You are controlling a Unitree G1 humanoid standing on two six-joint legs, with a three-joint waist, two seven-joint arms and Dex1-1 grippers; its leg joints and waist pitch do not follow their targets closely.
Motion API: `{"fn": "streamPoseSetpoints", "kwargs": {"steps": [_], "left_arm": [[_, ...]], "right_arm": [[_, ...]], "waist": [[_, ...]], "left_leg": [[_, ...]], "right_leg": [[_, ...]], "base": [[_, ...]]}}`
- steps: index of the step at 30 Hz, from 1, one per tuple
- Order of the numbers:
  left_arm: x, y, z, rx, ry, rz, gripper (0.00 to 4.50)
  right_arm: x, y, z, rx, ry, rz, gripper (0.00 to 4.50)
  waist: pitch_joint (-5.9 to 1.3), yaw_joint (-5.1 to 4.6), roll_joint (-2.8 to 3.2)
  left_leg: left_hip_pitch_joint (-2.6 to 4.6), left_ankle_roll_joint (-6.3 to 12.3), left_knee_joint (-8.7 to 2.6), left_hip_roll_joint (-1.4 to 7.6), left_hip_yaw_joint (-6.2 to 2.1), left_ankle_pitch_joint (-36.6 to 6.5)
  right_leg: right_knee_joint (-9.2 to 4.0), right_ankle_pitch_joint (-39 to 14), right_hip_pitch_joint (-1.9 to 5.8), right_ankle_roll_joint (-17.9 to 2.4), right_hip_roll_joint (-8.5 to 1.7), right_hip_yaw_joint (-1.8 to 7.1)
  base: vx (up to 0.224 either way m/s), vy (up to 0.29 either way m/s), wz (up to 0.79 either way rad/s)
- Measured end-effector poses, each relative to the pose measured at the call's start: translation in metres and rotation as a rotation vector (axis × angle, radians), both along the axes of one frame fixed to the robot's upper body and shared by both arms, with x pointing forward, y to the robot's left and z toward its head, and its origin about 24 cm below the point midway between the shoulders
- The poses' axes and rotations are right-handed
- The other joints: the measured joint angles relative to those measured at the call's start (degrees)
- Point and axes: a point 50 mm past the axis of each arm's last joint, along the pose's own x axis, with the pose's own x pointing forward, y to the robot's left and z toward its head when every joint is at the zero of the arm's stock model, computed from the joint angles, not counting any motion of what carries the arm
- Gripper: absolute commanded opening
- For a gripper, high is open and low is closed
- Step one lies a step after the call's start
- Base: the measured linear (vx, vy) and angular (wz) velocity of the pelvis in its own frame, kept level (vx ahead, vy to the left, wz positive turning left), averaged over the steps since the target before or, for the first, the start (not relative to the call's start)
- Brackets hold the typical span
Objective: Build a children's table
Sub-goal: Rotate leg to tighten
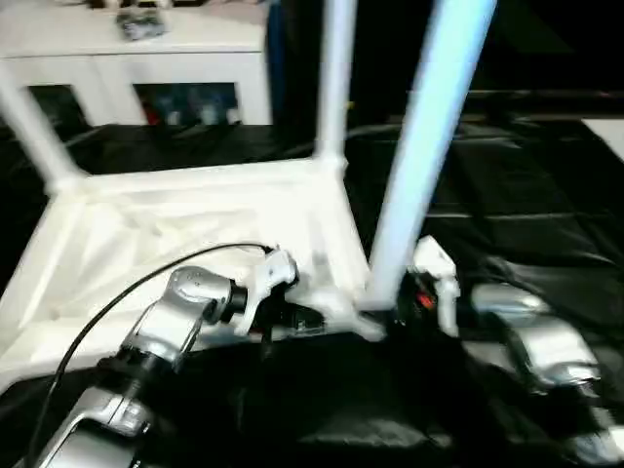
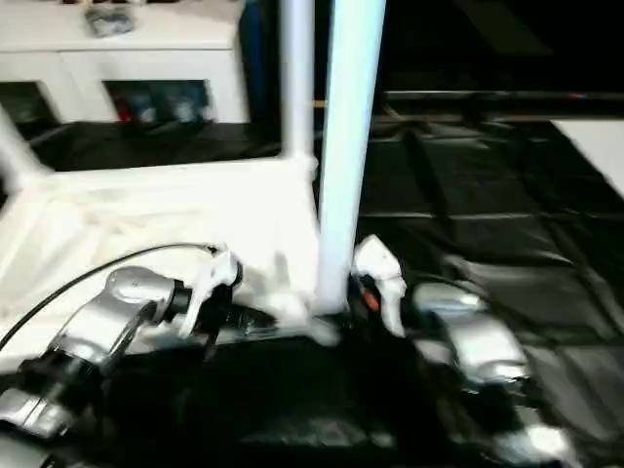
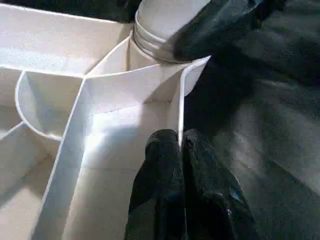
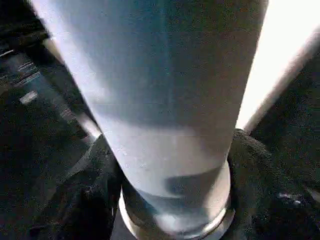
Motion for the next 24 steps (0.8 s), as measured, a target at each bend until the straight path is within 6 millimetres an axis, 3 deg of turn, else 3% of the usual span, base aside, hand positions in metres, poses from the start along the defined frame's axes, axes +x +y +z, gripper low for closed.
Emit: {"fn": "streamPoseSetpoints", "kwargs": {"steps": [5,10,11,12,19,24], "left_arm": [[0.014,-0.018,0.000,0.001,-0.036,0.158,0.00],[0.019,-0.028,0.001,0.006,-0.061,0.244,0.00],[0.020,-0.030,0.001,0.007,-0.065,0.255,0.00],[0.021,-0.030,0.001,0.009,-0.070,0.264,0.00],[0.020,-0.028,0.002,0.007,-0.073,0.241,0.00],[0.013,-0.020,0.003,0.001,-0.062,0.159,0.00]], "right_arm": [[0.021,0.009,-0.002,-0.003,-0.016,-0.252,2.63],[0.033,0.019,-0.001,-0.020,-0.036,-0.390,2.63],[0.035,0.021,-0.002,-0.017,-0.043,-0.411,3.19],[0.037,0.023,-0.002,-0.009,-0.047,-0.424,3.19],[0.037,0.025,-0.003,0.013,-0.041,-0.394,3.83],[0.028,0.020,-0.001,0.009,-0.054,-0.252,4.10]], "waist": [[-0.04,-0.49,0.00],[-0.12,-0.65,0.06],[-0.12,-0.68,0.06],[-0.12,-0.72,0.06],[-0.06,-0.75,0.36],[0.01,-0.34,0.59]], "left_leg": [[0.01,0.00,0.01,-0.03,0.00,0.00],[-0.01,0.01,0.01,-0.03,0.00,0.00],[-0.01,0.01,0.01,-0.03,0.00,0.00],[-0.03,0.02,0.01,-0.03,0.01,0.00],[-0.08,0.03,-0.01,-0.01,0.00,-0.02],[-0.09,0.02,-0.14,0.05,-0.05,-0.01]], "right_leg": [[-0.03,0.01,0.07,-0.02,0.00,0.05],[-0.07,0.00,0.05,0.00,0.01,0.08],[-0.09,0.00,0.04,0.00,0.01,0.07],[-0.09,0.00,0.01,0.00,0.01,0.08],[-0.15,0.00,-0.04,0.00,0.04,0.04],[-0.12,-0.04,-0.08,-0.02,0.08,-0.10]], "base": [[0.000,0.000,0.00],[0.000,0.000,0.00],[0.000,0.000,0.00],[0.000,0.000,0.00],[0.000,0.000,0.00],[0.000,0.000,0.00]]}}
